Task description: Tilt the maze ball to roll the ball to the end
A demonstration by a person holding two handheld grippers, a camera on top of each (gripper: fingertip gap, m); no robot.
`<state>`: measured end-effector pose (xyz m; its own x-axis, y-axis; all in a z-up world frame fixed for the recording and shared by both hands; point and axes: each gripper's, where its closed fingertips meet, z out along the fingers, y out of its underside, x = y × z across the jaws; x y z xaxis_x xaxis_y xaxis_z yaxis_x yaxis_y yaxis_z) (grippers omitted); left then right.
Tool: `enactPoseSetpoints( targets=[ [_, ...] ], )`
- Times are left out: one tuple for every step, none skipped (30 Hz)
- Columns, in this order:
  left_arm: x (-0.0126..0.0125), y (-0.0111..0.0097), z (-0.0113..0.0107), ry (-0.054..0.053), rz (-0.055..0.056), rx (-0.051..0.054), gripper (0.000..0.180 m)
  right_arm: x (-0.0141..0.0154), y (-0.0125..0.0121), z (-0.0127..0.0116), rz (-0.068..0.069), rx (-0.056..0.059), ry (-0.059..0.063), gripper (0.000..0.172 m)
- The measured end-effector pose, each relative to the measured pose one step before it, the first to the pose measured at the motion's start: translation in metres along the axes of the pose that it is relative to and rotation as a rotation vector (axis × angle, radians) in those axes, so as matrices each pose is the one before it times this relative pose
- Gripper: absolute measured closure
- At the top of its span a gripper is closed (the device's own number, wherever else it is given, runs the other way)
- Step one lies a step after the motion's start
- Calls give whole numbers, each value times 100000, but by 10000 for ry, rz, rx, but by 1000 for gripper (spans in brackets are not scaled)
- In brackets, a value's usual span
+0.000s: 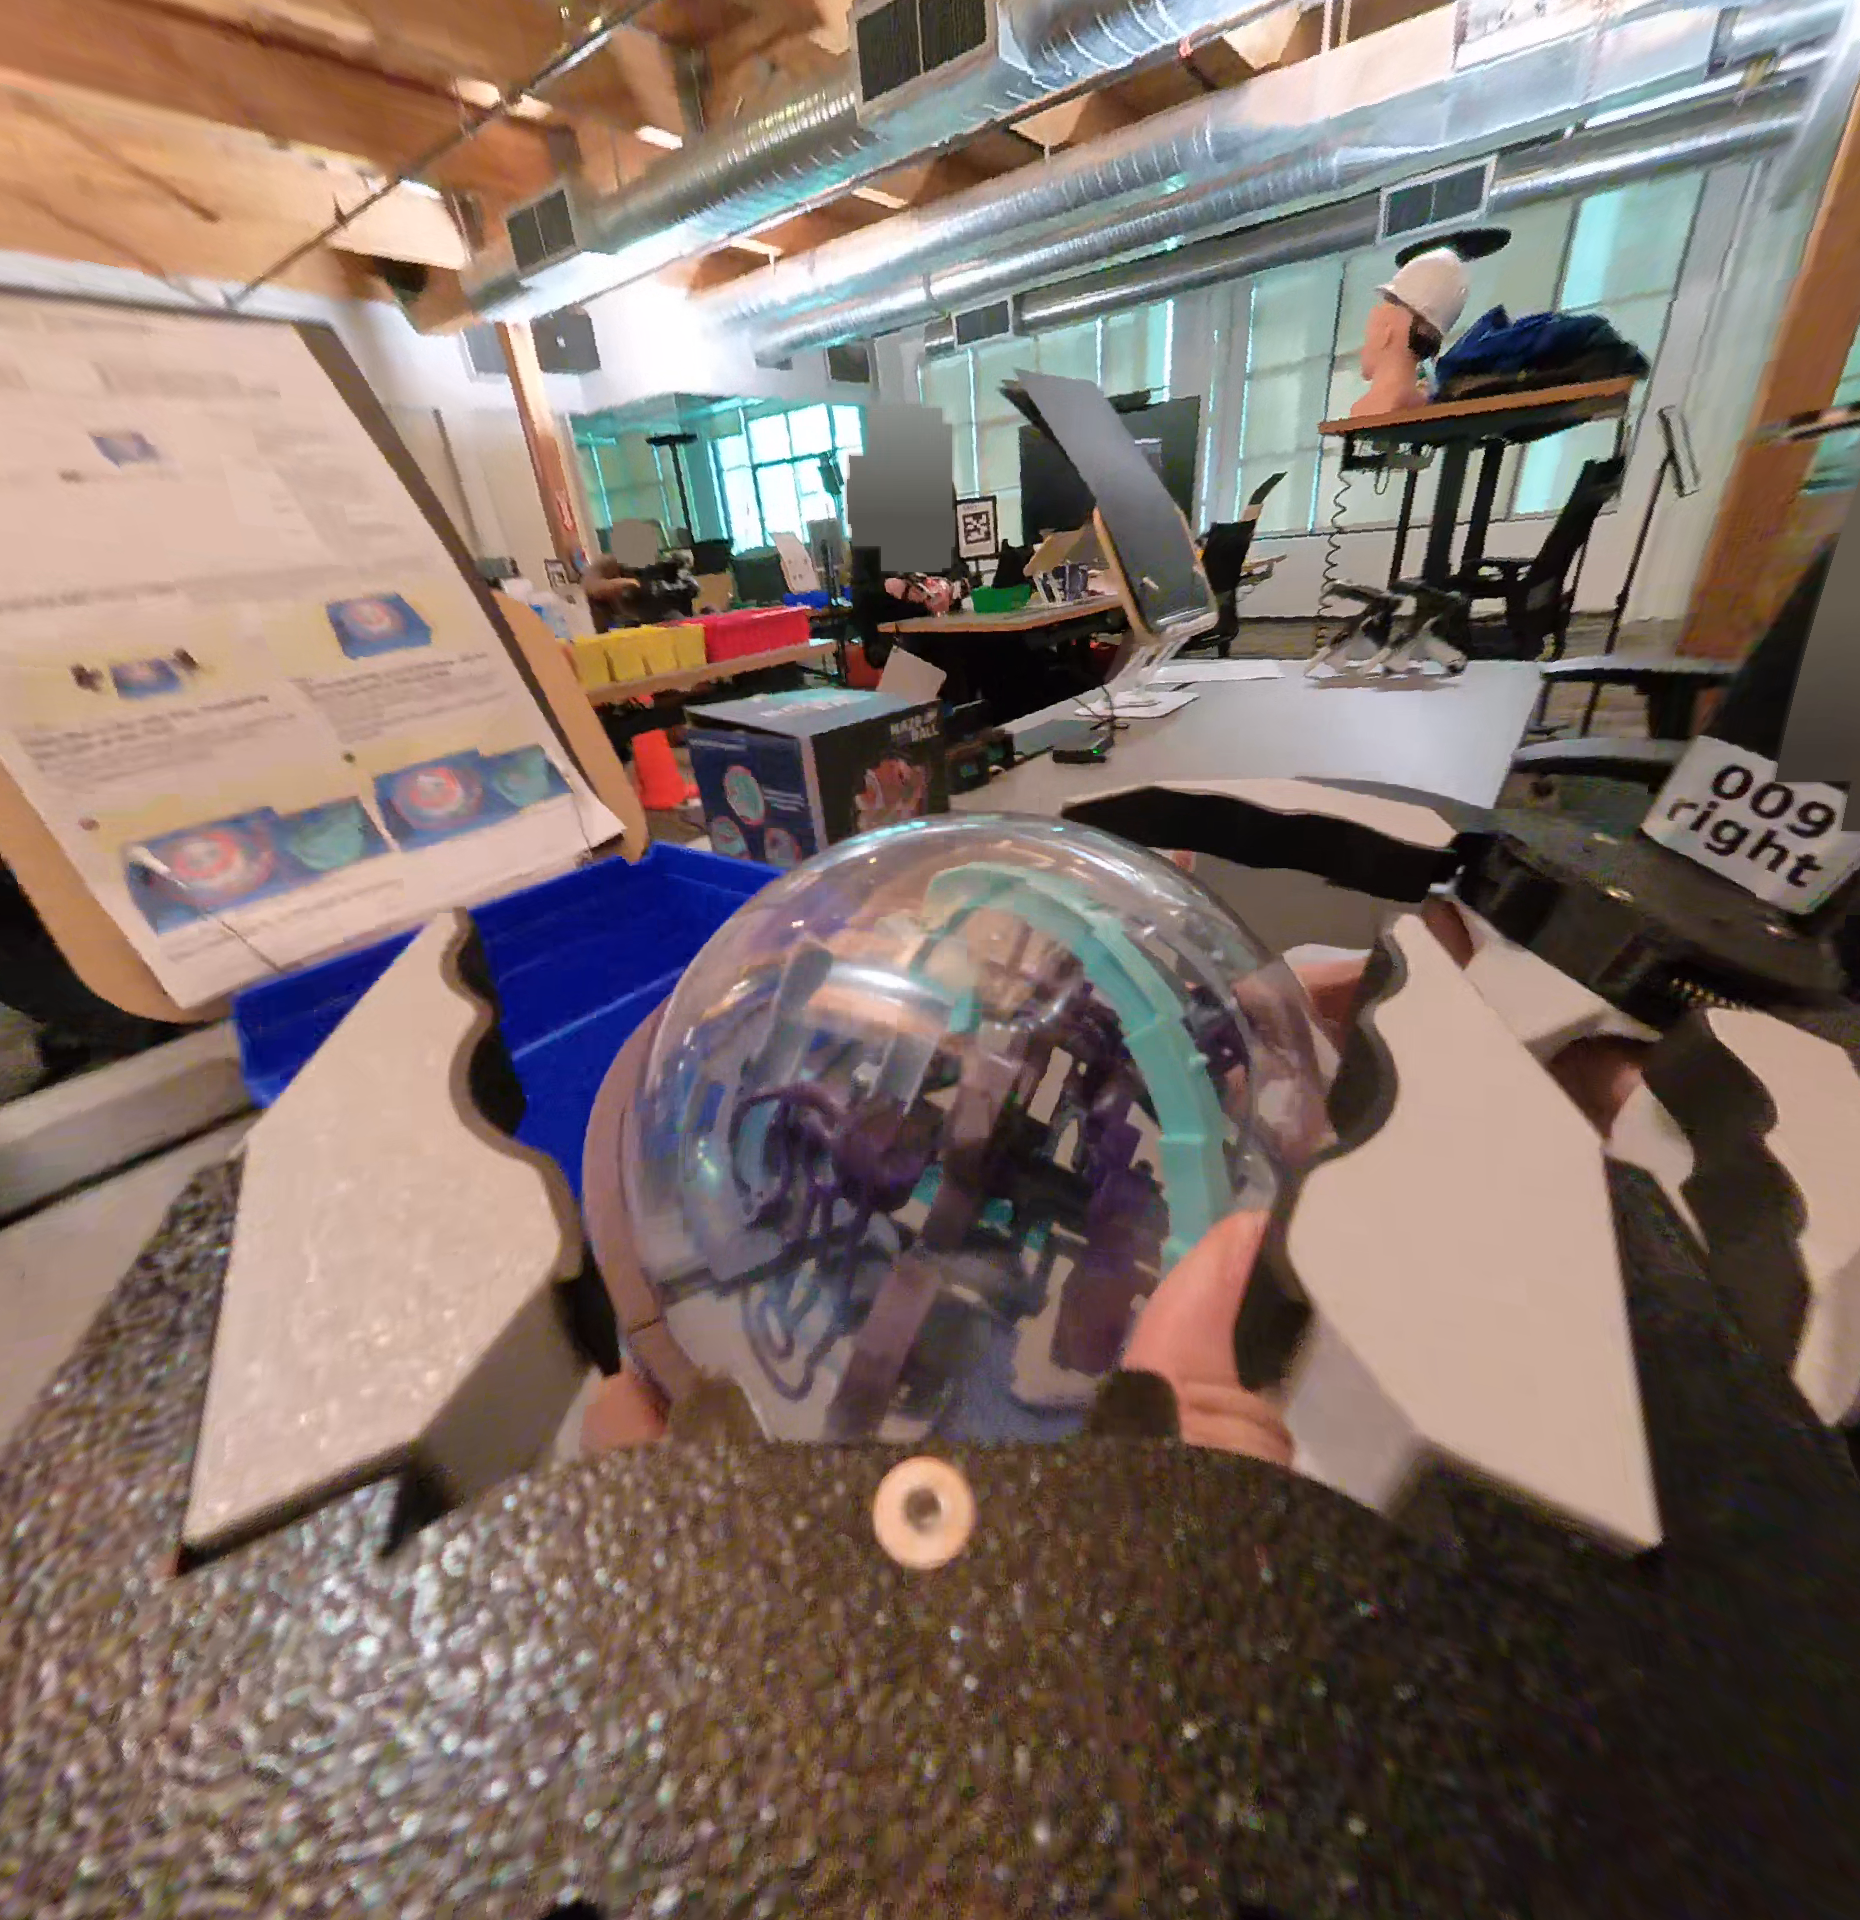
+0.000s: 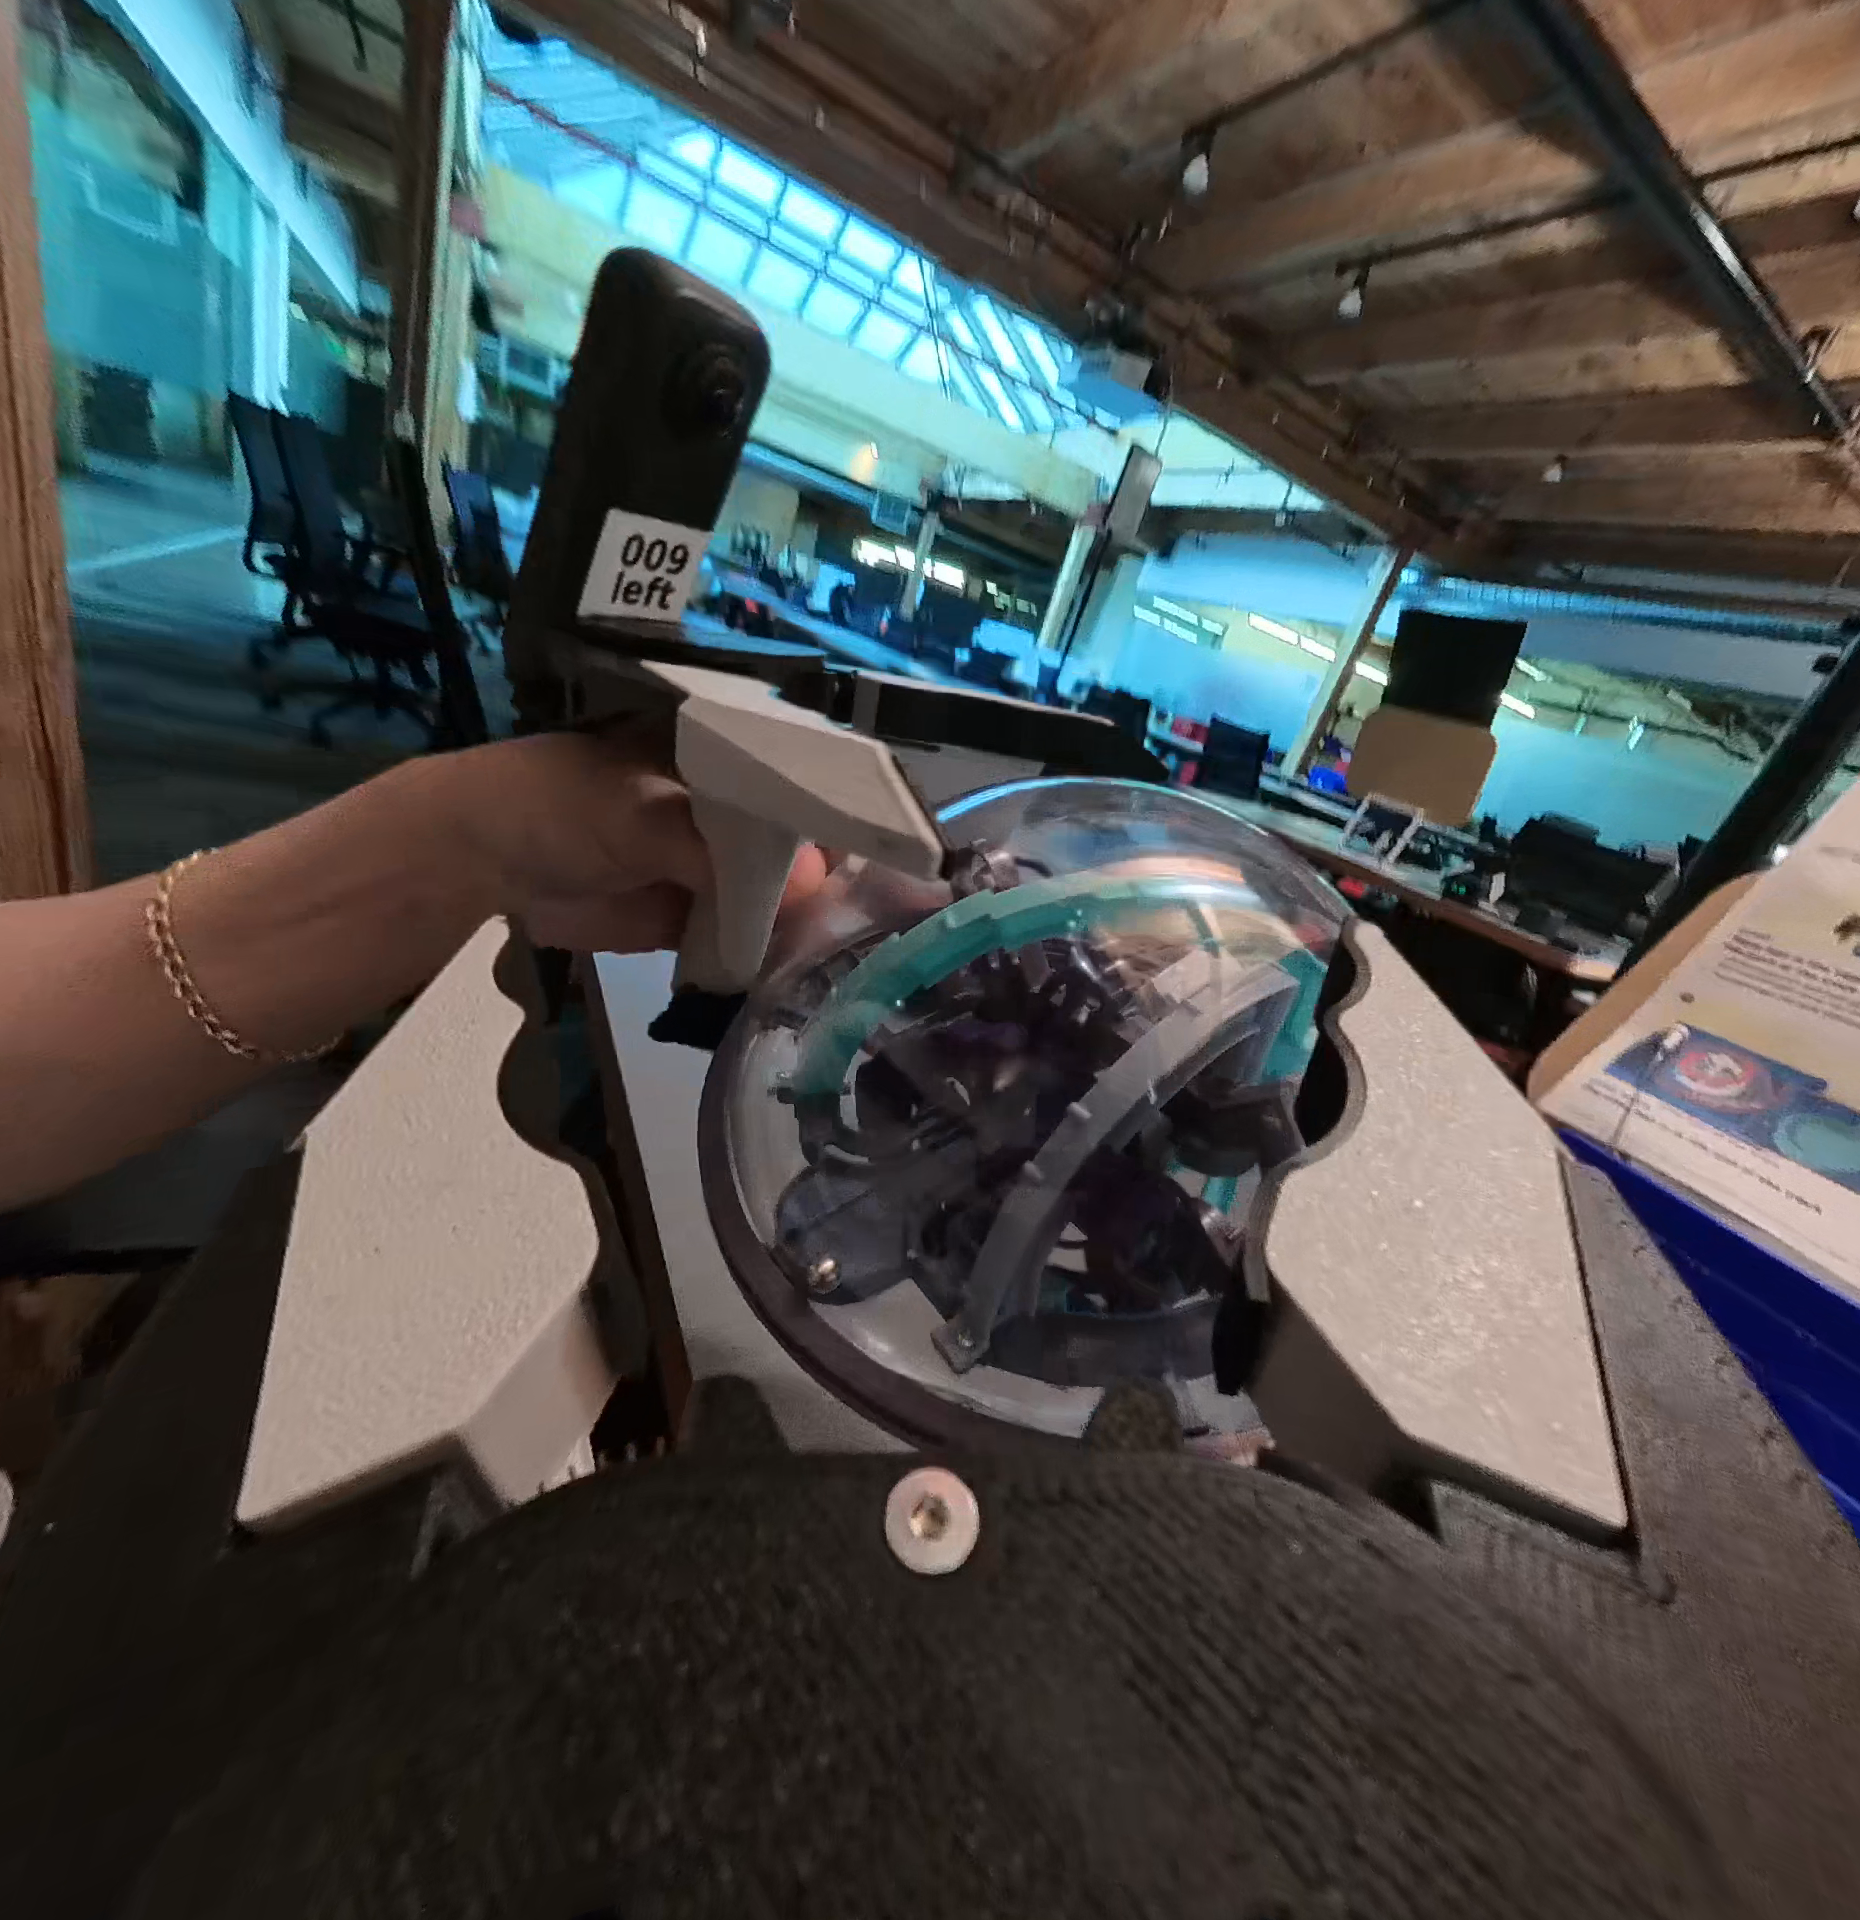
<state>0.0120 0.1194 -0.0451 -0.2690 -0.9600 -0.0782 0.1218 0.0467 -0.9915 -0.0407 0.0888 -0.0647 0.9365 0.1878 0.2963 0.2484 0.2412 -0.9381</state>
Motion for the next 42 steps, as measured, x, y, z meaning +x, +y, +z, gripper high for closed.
enactPoseSetpoints(
  targets=[
    [-168, 600, 215, 207, -658, -85, 27, -81, 302, 34, -115, -310, 16, 30],
    [-162, 538, 257, 230, -632, -55, 27, -120, 234, -6, -171, -248, -13, 32],
    [-126, 435, 213, 257, -549, 5, 27, -17, 243, -15, -220, -256, 43, 34],
    [-114, 258, 171, 243, -411, 87, 26, -71, 230, -27, -228, -229, -11, 38],
    [-69, 88, 89, 227, -191, 184, 26, -127, 159, -41, -218, -170, -49, 38],
    [-29, -152, 22, 175, -7, 320, 26, -38, 66, -38, -223, -78, -12, 37],
    [78, -384, -58, 128, 104, 405, 26, 69, -72, -57, -244, 51, 55, 38],
    [284, -531, -55, 137, 264, 426, 26, 208, -174, -69, -272, 155, 139, 39],
    [479, -645, -43, 150, 464, 428, 25, 230, -293, -84, -314, 234, 170, 39],
    [532, -766, -57, 97, 616, 439, 25, 100, -436, -119, -364, 324, 115, 38],
    [475, -936, -91, 2, 719, 487, 24, 8, -577, -152, -450, 401, 85, 36],
    [522, -1157, -149, -1, 818, 572, 24, -41, -704, -192, -526, 457, 81, 37],
    [644, -1242, -172, 77, 875, 600, 24, -112, -774, -190, -536, 471, 57, 37],
    [748, -1127, -143, 195, 825, 501, 24, -147, -749, -167, -481, 421, 40, 38],
    [612, -924, -79, 184, 640, 366, 24, -152, -700, -137, -365, 362, 14, 37],
    [381, -806, -49, 80, 499, 303, 24, -167, -634, -118, -273, 324, -15, 36],
    [327, -751, -77, 87, 410, 312, 24, -151, -574, -138, -225, 294, -29, 36],
    [319, -685, -98, 117, 312, 321, 24, -210, -577, -150, -188, 296, -70, 36],
    [305, -691, -115, 141, 202, 358, 24, -116, -535, -133, -170, 251, -36, 36],
    [259, -687, -114, 137, 89, 380, 24, -50, -472, -100, -153, 190, -18, 36],
    [156, -613, -69, 81, -8, 337, 24, 23, -440, -59, -137, 143, 13, 37],
    [122, -500, -8, 58, -62, 260, 24, 24, -346, -23, -136, 89, 17, 38],
    [137, -361, 33, 59, -24, 174, 24, 18, -227, -21, -150, 42, 18, 38],
    [132, -226, 45, 45, 41, 94, 24, 9, -155, -13, -158, 5, 17, 39],
    [117, -140, 50, 33, 55, 44, 24, -32, -99, 0, -141, -11, -13, 39],
    [96, -109, 57, 15, 41, 19, 24, -22, -67, 7, -107, -19, -12, 38],
    [48, -91, 60, -1, 47, 5, 24, -18, -88, -22, -61, 21, -14, 38],
    [71, -119, 65, 16, 59, 8, 24, 34, -75, -31, -19, 37, 12, 38],
    [53, -63, 67, 10, 63, -29, 24, 54, -77, -29, 29, 52, 22, 38],
    [75, -81, 59, 15, 83, -23, 24, 36, -131, -49, 37, 76, 16, 38],
    [92, -173, 28, 38, 88, 38, 24, 7, -147, -45, 1, 87, 3, 38],
    [72, -212, 40, 30, 56, 50, 24, 14, -123, -33, -26, 69, 4, 39],
    [69, -179, 27, 47, 33, 39, 24, -12, -122, -34, -34, 61, -4, 39],
    [73, -203, 16, 55, 5, 64, 24, -63, -122, -9, -37, 55, -28, 39],
    [69, -264, -18, 52, -27, 116, 24, -78, -149, -2, -25, 58, -40, 39],
    [25, -280, -12, 32, -49, 132, 24, -35, -150, 9, -3, 48, -31, 38],
    [27, -250, -3, 28, -46, 110, 24, -32, -174, 4, -10, 44, -30, 38],
    [52, -258, 9, 39, -22, 106, 24, -27, -176, 3, -56, 40, -20, 39],
    [87, -276, 27, 45, -2, 113, 24, -78, -208, -15, -144, 59, -40, 39],
    [104, -255, 60, 42, 21, 87, 24, -19, -162, 4, -163, 13, -1, 39],
    [103, -139, 100, 33, 50, 10, 23, -11, -134, 23, -100, -6, -7, 38],
    [103, -92, 84, 28, 88, -20, 23, 30, -129, 23, -50, 3, 2, 38]
  ],
)
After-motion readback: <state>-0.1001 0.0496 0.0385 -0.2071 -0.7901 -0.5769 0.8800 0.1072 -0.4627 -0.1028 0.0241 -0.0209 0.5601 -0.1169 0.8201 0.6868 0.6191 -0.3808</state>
